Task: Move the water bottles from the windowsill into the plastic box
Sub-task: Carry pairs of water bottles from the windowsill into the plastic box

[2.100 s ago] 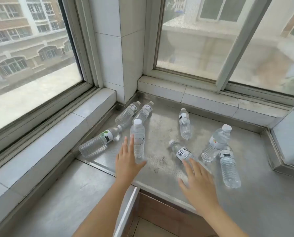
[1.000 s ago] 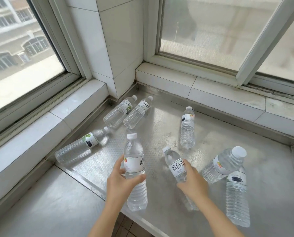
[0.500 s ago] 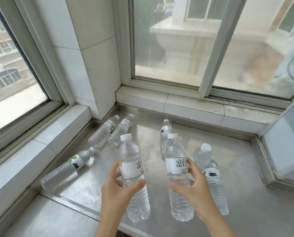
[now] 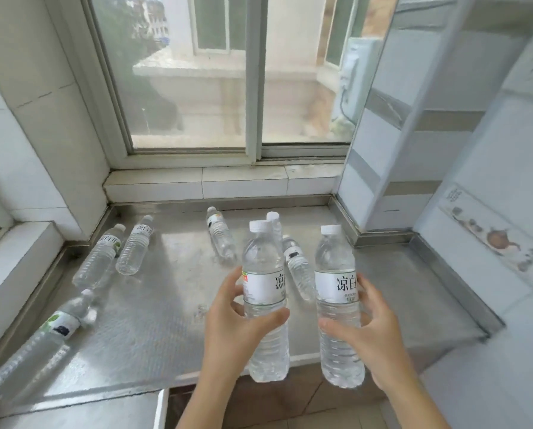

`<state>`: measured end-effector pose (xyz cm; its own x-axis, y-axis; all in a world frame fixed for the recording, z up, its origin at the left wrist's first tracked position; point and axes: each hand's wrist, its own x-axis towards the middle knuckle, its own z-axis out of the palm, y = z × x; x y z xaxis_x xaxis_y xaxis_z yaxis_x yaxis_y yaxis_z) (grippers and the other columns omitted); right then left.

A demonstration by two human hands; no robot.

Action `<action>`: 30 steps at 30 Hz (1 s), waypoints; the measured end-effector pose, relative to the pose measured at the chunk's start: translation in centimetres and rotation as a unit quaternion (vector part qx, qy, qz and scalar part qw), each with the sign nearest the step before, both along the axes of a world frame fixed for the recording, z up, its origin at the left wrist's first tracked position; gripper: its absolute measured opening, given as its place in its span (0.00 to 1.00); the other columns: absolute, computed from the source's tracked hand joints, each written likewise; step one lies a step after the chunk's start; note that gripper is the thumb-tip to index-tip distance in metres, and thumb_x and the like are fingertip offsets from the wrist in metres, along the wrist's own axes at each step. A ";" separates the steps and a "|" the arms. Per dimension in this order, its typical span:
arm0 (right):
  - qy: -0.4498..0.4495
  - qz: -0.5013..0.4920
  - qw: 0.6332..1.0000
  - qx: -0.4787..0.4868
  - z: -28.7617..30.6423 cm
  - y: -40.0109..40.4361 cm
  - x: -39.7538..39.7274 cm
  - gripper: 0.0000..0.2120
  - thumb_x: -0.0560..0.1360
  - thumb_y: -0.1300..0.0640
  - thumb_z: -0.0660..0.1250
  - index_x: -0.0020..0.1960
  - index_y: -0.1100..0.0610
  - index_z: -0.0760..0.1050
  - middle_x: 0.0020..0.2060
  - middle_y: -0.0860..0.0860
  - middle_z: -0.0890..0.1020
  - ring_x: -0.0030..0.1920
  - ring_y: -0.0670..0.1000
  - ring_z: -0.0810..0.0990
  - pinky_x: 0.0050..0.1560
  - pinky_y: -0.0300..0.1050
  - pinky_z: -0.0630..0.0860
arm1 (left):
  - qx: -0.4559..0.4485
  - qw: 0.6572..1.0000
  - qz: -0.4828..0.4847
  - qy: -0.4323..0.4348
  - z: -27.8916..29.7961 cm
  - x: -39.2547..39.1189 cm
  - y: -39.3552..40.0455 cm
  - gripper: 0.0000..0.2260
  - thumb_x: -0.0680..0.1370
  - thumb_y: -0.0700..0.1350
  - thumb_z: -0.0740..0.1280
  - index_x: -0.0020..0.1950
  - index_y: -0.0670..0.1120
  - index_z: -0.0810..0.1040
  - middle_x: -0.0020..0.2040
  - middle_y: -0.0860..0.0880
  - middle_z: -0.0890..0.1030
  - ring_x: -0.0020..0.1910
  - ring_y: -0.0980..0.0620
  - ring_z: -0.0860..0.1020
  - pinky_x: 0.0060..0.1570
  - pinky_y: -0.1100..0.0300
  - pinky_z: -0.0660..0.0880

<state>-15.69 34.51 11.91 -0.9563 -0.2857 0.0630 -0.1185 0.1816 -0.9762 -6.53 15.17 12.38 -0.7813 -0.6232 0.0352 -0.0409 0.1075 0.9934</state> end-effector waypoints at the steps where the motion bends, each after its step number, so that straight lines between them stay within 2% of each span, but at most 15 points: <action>1: 0.000 -0.024 1.000 0.002 0.2 1.3 0.9 0.43 0.54 0.55 0.82 0.63 0.34 0.69 0.59 0.39 0.78 0.53 0.28 0.74 0.45 0.31 0.73 | -0.007 1.000 -0.024 0.001 0.2 0.1 1.0 0.39 0.52 0.57 0.80 0.62 0.70 0.71 0.50 0.59 0.82 0.39 0.60 0.78 0.39 0.68 0.73; 3: 0.005 -0.073 0.997 0.004 0.7 4.0 2.7 0.44 0.53 0.52 0.82 0.65 0.37 0.68 0.58 0.39 0.78 0.53 0.28 0.75 0.47 0.33 0.72 | -0.018 0.997 -0.072 0.006 0.6 0.0 3.0 0.42 0.55 0.54 0.81 0.68 0.62 0.72 0.52 0.58 0.82 0.42 0.58 0.79 0.38 0.70 0.72; 6: 0.010 -0.140 0.990 -0.010 1.5 8.3 5.0 0.45 0.54 0.56 0.82 0.66 0.39 0.69 0.58 0.42 0.80 0.52 0.35 0.79 0.48 0.39 0.76 | -0.024 0.989 -0.146 0.024 1.3 -0.3 6.6 0.42 0.56 0.51 0.82 0.69 0.59 0.72 0.53 0.57 0.83 0.45 0.62 0.79 0.40 0.71 0.72; 7: 0.016 -0.161 0.987 -0.012 1.7 9.8 5.8 0.45 0.54 0.59 0.83 0.66 0.40 0.69 0.57 0.42 0.80 0.52 0.37 0.79 0.47 0.38 0.77 | -0.027 0.985 -0.170 0.030 1.6 -0.3 7.9 0.43 0.55 0.52 0.82 0.69 0.59 0.72 0.53 0.57 0.83 0.46 0.63 0.79 0.41 0.71 0.72; 9: 0.026 -0.202 0.979 -0.018 2.1 12.9 7.5 0.45 0.55 0.61 0.83 0.67 0.42 0.70 0.56 0.42 0.80 0.52 0.36 0.79 0.44 0.32 0.77 | -0.028 0.975 -0.219 0.041 2.2 -0.2 10.8 0.43 0.54 0.56 0.81 0.68 0.61 0.72 0.53 0.57 0.83 0.48 0.62 0.80 0.44 0.70 0.72; 10: 0.028 -0.224 0.974 -0.023 2.3 14.5 8.5 0.45 0.55 0.61 0.83 0.67 0.42 0.70 0.56 0.42 0.81 0.53 0.37 0.80 0.46 0.32 0.77 | -0.027 0.969 -0.243 0.045 2.4 -0.1 12.5 0.42 0.53 0.57 0.80 0.67 0.63 0.73 0.53 0.58 0.83 0.48 0.60 0.80 0.45 0.69 0.73; 12: 0.028 -0.265 0.963 -0.033 2.6 17.8 10.8 0.44 0.54 0.59 0.82 0.65 0.39 0.71 0.56 0.42 0.81 0.55 0.44 0.81 0.52 0.44 0.79 | -0.029 0.954 -0.292 0.057 2.7 0.2 15.9 0.38 0.53 0.57 0.80 0.62 0.69 0.73 0.50 0.61 0.84 0.46 0.60 0.80 0.43 0.70 0.73; 14: 0.030 -0.302 0.952 -0.038 3.0 21.2 13.4 0.42 0.53 0.57 0.81 0.62 0.35 0.72 0.54 0.43 0.82 0.52 0.46 0.83 0.51 0.49 0.80 | -0.038 0.934 -0.349 0.068 3.0 0.9 19.7 0.35 0.56 0.54 0.80 0.59 0.72 0.74 0.49 0.64 0.84 0.45 0.62 0.81 0.42 0.72 0.73; 16: 0.036 -0.340 0.939 -0.041 3.2 25.0 16.1 0.41 0.52 0.57 0.81 0.60 0.33 0.72 0.52 0.43 0.83 0.47 0.46 0.84 0.46 0.47 0.80 | -0.041 0.910 -0.405 0.075 3.1 2.0 23.8 0.34 0.58 0.50 0.81 0.60 0.69 0.75 0.50 0.62 0.84 0.46 0.61 0.81 0.44 0.69 0.75; 19: 0.039 -0.392 0.918 -0.052 3.0 31.2 20.8 0.43 0.51 0.56 0.81 0.62 0.34 0.71 0.51 0.42 0.83 0.46 0.45 0.84 0.40 0.40 0.80 | -0.029 0.880 -0.468 0.069 2.9 4.3 30.7 0.35 0.57 0.51 0.81 0.63 0.65 0.76 0.51 0.58 0.85 0.48 0.56 0.83 0.48 0.60 0.78; 21: 0.044 -0.424 0.903 -0.054 2.9 35.4 24.3 0.43 0.52 0.56 0.81 0.62 0.34 0.71 0.51 0.41 0.83 0.45 0.45 0.84 0.39 0.38 0.79 | -0.026 0.864 -0.499 0.068 2.5 6.3 35.7 0.37 0.55 0.54 0.81 0.63 0.66 0.75 0.51 0.58 0.84 0.47 0.58 0.82 0.46 0.64 0.77; 23: 0.051 -0.452 0.889 -0.053 2.8 39.7 28.0 0.42 0.53 0.61 0.82 0.61 0.35 0.72 0.51 0.41 0.83 0.45 0.46 0.85 0.38 0.38 0.79 | -0.022 0.852 -0.519 0.071 1.9 8.6 40.8 0.37 0.53 0.56 0.80 0.61 0.70 0.75 0.49 0.62 0.83 0.43 0.61 0.80 0.41 0.72 0.73; 26: 0.061 -0.503 0.861 -0.046 2.8 46.0 33.5 0.41 0.55 0.68 0.81 0.57 0.35 0.75 0.48 0.43 0.84 0.42 0.47 0.85 0.34 0.36 0.78 | -0.020 0.824 -0.561 0.078 1.2 12.3 48.4 0.38 0.51 0.56 0.80 0.58 0.76 0.72 0.48 0.67 0.81 0.41 0.60 0.79 0.38 0.74 0.73; 30: 0.057 -0.577 0.814 -0.039 2.9 52.7 40.6 0.41 0.53 0.62 0.81 0.61 0.37 0.74 0.49 0.41 0.84 0.44 0.46 0.85 0.36 0.35 0.78 | -0.011 0.777 -0.625 0.075 0.6 17.3 57.2 0.39 0.52 0.55 0.81 0.59 0.76 0.72 0.48 0.64 0.82 0.39 0.58 0.80 0.37 0.73 0.73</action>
<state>24.91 87.21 14.76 -0.5726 0.8069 0.1453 -0.0032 0.1750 -0.9846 10.82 72.39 12.95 -0.7613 0.6217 0.1840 0.2253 -0.0124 0.9742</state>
